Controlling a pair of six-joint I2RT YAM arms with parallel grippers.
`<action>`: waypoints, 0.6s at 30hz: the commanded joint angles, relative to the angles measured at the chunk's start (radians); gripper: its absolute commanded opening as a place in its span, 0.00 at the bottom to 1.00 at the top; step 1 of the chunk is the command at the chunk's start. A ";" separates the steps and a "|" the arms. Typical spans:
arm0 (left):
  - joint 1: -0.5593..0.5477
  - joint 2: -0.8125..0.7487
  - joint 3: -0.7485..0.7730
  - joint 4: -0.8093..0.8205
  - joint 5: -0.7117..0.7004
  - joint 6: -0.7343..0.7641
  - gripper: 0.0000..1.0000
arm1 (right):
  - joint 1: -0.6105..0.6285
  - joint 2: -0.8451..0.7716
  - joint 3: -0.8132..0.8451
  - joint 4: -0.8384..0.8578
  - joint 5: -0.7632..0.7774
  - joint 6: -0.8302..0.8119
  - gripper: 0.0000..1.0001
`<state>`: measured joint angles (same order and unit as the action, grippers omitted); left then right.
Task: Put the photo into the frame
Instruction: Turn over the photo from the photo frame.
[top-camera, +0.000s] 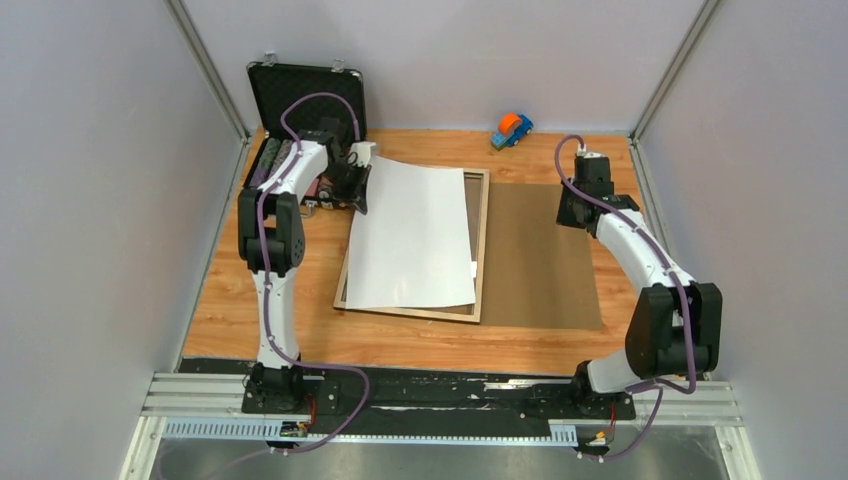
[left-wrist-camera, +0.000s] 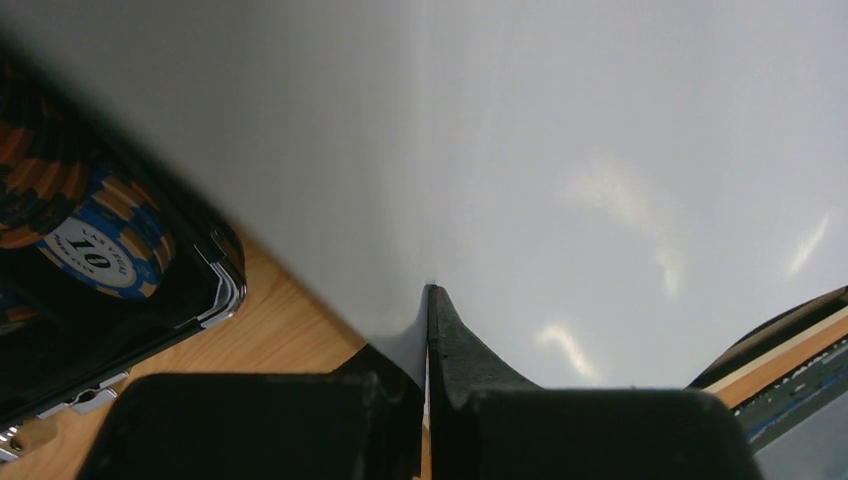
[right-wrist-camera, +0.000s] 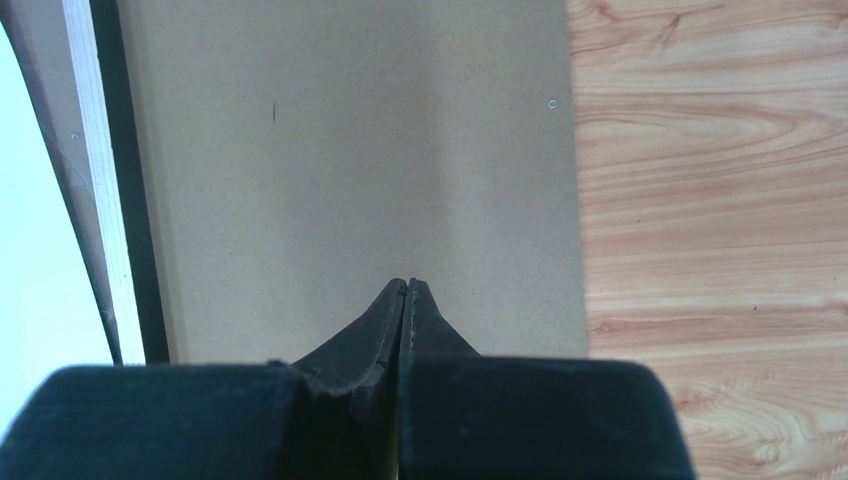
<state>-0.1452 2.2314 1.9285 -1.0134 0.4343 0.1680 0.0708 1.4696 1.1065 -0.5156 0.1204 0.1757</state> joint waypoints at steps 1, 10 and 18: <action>0.001 0.023 0.084 -0.025 0.003 0.056 0.00 | -0.002 0.010 0.040 0.006 -0.013 0.022 0.00; -0.009 0.044 0.110 -0.046 -0.024 0.101 0.00 | -0.003 -0.014 0.000 0.024 -0.038 0.023 0.00; -0.061 0.084 0.154 -0.060 -0.065 0.151 0.00 | -0.002 -0.065 -0.052 0.058 -0.078 -0.001 0.00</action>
<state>-0.1688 2.2944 2.0289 -1.0569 0.3946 0.2604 0.0708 1.4624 1.0702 -0.5030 0.0624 0.1810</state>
